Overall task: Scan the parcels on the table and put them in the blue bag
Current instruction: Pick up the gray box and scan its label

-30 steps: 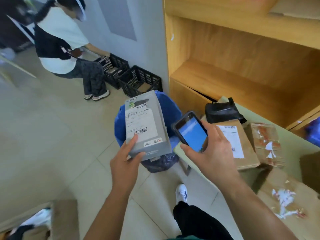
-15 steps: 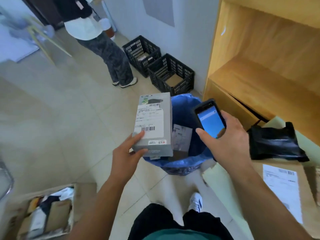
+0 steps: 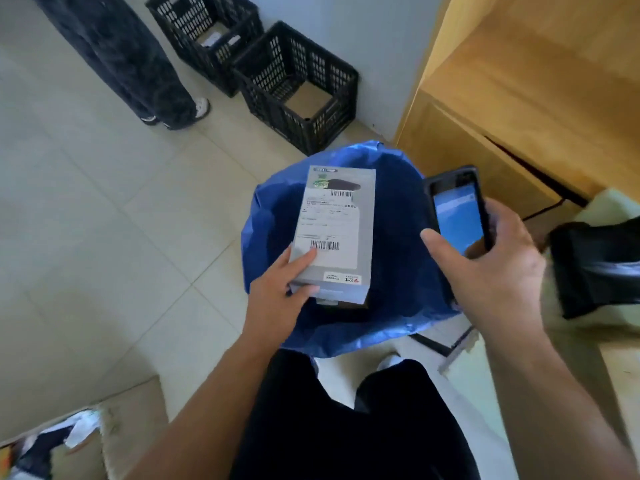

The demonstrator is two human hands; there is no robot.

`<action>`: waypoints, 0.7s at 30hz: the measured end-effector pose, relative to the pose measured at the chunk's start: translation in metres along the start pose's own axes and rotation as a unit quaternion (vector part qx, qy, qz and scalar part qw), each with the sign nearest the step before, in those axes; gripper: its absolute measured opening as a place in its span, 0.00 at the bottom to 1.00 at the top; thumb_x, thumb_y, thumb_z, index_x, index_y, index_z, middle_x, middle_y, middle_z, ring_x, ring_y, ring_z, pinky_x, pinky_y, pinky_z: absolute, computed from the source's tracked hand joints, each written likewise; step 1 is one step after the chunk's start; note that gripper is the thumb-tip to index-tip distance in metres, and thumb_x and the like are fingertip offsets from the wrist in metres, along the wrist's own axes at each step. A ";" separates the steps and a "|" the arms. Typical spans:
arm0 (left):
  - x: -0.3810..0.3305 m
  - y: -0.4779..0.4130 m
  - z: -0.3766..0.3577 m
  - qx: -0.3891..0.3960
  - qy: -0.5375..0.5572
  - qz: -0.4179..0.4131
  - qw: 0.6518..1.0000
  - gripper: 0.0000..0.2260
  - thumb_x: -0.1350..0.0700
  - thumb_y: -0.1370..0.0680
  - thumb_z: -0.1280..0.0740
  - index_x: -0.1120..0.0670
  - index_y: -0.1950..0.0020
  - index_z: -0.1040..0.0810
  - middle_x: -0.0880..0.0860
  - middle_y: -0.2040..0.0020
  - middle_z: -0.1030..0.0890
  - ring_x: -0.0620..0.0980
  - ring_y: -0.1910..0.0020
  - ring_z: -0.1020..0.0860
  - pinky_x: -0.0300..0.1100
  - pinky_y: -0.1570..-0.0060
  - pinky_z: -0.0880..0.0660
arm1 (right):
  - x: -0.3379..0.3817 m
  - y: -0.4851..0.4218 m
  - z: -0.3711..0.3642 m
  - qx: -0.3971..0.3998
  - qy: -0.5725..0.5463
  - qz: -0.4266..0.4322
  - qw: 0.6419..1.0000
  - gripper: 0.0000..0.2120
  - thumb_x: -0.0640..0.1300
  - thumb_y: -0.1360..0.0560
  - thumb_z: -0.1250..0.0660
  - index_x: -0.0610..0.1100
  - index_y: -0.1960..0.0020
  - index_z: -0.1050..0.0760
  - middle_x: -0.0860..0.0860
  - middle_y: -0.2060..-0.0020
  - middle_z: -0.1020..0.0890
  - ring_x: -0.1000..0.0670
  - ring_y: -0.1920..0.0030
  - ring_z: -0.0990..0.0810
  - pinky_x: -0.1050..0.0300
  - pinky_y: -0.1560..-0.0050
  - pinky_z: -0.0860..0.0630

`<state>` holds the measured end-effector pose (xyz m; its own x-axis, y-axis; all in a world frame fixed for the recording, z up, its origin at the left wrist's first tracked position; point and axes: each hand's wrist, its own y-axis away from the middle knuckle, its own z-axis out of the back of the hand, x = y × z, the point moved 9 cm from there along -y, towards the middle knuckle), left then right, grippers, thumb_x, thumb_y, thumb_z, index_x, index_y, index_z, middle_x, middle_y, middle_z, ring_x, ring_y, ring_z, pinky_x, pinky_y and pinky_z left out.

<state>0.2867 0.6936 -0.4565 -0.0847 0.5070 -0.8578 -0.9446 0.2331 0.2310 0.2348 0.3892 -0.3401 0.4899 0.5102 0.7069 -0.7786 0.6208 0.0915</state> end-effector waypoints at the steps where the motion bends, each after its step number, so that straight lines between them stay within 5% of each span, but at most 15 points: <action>1: 0.016 -0.013 -0.010 0.004 0.005 0.000 1.000 0.30 0.64 0.24 0.26 0.35 0.30 0.24 0.43 0.24 0.27 0.38 0.32 0.25 0.42 0.37 0.23 | -0.006 -0.005 -0.014 -0.006 -0.005 -0.003 1.000 0.35 0.63 0.33 0.25 0.48 0.32 0.28 0.54 0.43 0.21 0.50 0.41 0.24 0.59 0.43 0.32; 6: 0.085 -0.060 -0.065 0.012 0.031 0.015 0.999 0.27 0.65 0.24 0.27 0.44 0.28 0.22 0.37 0.28 0.25 0.38 0.32 0.24 0.43 0.33 0.24 | -0.045 -0.029 -0.086 -0.017 -0.016 -0.027 0.999 0.35 0.65 0.33 0.26 0.51 0.31 0.29 0.57 0.42 0.22 0.53 0.41 0.23 0.57 0.40 0.29; 10: 0.113 -0.079 -0.094 -0.002 0.075 0.013 0.997 0.25 0.67 0.23 0.27 0.50 0.28 0.21 0.42 0.28 0.24 0.37 0.32 0.24 0.41 0.33 0.25 | -0.069 -0.038 -0.108 -0.056 -0.028 -0.035 0.997 0.35 0.67 0.34 0.28 0.52 0.31 0.28 0.55 0.45 0.19 0.51 0.47 0.19 0.49 0.42 0.23; 14: 0.128 -0.100 -0.152 0.103 0.047 -0.026 0.993 0.30 0.67 0.23 0.27 0.47 0.23 0.27 0.50 0.21 0.31 0.44 0.23 0.32 0.47 0.24 0.32 | -0.084 -0.041 -0.108 -0.096 -0.032 -0.035 0.994 0.36 0.67 0.33 0.28 0.51 0.31 0.28 0.57 0.46 0.18 0.56 0.56 0.20 0.48 0.48 0.21; 17: 0.132 -0.109 -0.178 0.160 -0.007 -0.006 0.987 0.39 0.67 0.21 0.29 0.39 0.19 0.38 0.48 0.18 0.36 0.43 0.19 0.41 0.35 0.23 0.41 | -0.090 -0.037 -0.103 -0.103 -0.025 -0.052 0.993 0.38 0.68 0.33 0.28 0.50 0.29 0.29 0.58 0.46 0.19 0.56 0.51 0.19 0.50 0.45 0.22; 21: 0.110 -0.115 -0.145 0.094 -0.012 -0.010 0.995 0.33 0.67 0.20 0.31 0.45 0.19 0.35 0.49 0.19 0.34 0.43 0.20 0.39 0.23 0.30 0.42 | -0.087 -0.026 -0.088 -0.107 -0.010 -0.078 0.991 0.38 0.68 0.34 0.28 0.52 0.30 0.28 0.57 0.42 0.19 0.54 0.45 0.19 0.49 0.42 0.22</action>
<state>0.3395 0.6023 -0.6444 -0.0564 0.5200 -0.8523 -0.8699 0.3933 0.2976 0.2469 0.3806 -0.4657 0.5882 0.3873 0.7099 -0.5923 0.8040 0.0521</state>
